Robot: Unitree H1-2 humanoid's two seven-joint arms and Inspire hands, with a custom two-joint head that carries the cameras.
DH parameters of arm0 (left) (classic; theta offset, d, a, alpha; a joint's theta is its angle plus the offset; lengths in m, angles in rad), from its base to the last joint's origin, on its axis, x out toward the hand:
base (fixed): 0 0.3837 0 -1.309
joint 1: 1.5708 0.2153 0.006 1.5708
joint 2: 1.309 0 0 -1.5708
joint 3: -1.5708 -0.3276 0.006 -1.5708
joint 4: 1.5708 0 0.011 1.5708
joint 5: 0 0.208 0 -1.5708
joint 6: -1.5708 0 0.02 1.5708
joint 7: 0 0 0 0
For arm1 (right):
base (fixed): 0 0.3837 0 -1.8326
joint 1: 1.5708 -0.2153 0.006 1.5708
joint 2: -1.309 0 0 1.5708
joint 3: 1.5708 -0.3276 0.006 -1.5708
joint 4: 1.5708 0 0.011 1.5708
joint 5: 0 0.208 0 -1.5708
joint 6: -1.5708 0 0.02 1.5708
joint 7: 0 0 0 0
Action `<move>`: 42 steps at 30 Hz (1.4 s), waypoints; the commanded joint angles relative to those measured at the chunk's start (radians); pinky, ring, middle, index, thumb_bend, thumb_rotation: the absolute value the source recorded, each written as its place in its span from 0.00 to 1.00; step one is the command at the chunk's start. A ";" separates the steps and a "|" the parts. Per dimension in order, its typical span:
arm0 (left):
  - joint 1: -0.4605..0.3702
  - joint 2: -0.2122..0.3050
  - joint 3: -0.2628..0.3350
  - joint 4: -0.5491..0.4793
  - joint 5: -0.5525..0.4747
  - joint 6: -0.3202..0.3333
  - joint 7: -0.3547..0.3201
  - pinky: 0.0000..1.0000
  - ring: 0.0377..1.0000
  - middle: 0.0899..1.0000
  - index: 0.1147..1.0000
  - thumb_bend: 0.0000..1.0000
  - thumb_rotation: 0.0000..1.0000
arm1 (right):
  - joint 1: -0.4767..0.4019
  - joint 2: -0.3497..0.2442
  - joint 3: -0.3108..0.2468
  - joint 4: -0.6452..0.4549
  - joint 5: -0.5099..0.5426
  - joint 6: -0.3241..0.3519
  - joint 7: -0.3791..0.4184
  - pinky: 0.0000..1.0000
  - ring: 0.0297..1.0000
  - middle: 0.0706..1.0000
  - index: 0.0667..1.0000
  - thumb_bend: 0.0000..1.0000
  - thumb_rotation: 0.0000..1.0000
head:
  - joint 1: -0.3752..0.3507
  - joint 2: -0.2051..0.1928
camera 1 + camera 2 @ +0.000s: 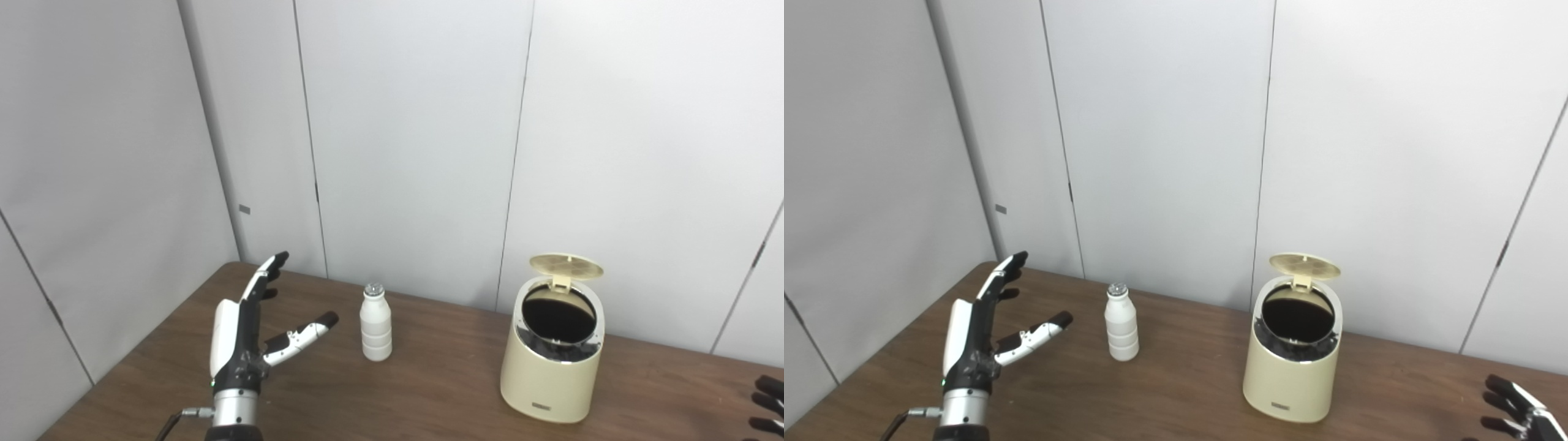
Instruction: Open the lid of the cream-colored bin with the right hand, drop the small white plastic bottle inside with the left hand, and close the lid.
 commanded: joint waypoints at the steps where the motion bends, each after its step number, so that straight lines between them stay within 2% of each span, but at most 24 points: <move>1: -0.038 0.022 -0.021 -0.008 0.018 0.048 -0.020 0.89 0.98 0.99 0.96 1.00 0.51 | 0.061 -0.023 -0.022 0.033 -0.029 -0.033 0.013 0.60 0.74 0.76 0.73 0.69 0.67 | -0.001 0.000; 4: -0.053 0.028 -0.046 0.025 0.039 0.099 -0.017 0.90 1.00 1.00 0.99 1.00 0.53 | 0.065 -0.016 -0.030 0.021 -0.032 -0.033 0.017 0.60 0.73 0.76 0.72 0.73 0.69 | -0.001 0.004; 8: -0.071 0.036 -0.069 0.065 0.046 0.120 -0.007 0.91 1.00 1.00 1.00 1.00 0.53 | 0.068 -0.012 -0.037 0.022 -0.038 -0.033 0.024 0.60 0.73 0.76 0.73 0.75 0.71 | -0.003 -0.002; 11: -0.080 0.047 -0.084 0.092 0.046 0.122 -0.012 0.93 1.00 1.00 1.00 1.00 0.54 | 0.070 -0.008 -0.039 0.020 -0.037 -0.033 0.030 0.59 0.73 0.76 0.73 0.76 0.71 | -0.009 -0.002; 16: -0.090 0.057 -0.116 0.114 0.038 0.133 -0.029 0.89 1.00 1.00 0.95 1.00 0.54 | 0.077 -0.003 -0.049 0.010 -0.047 -0.034 0.038 0.58 0.73 0.76 0.73 0.77 0.72 | -0.014 0.001; 21: -0.091 0.067 -0.148 0.118 0.073 0.141 -0.012 0.88 1.00 1.00 0.92 1.00 0.52 | 0.069 -0.012 -0.029 0.015 -0.100 -0.033 -0.020 0.60 0.75 0.76 0.72 0.73 0.73 | -0.023 0.001; 25: -0.091 0.069 -0.157 0.116 0.072 0.142 -0.009 0.89 1.00 1.00 0.90 1.00 0.48 | 0.068 -0.014 -0.024 0.018 -0.125 -0.033 -0.037 0.61 0.76 0.77 0.72 0.76 0.76 | -0.029 0.001; 30: -0.095 0.072 -0.167 0.124 0.078 0.124 0.005 0.91 1.00 1.00 0.84 1.00 0.44 | 0.068 -0.009 -0.031 0.020 -0.150 -0.033 -0.054 0.56 0.74 0.76 0.71 0.79 0.76 | -0.034 0.002; 42: -0.131 0.063 -0.190 0.160 0.112 0.145 0.033 0.81 1.00 1.00 0.81 1.00 0.43 | 0.076 0.000 -0.034 0.003 -0.128 -0.033 -0.037 0.55 0.73 0.76 0.70 0.85 0.76 | -0.046 0.004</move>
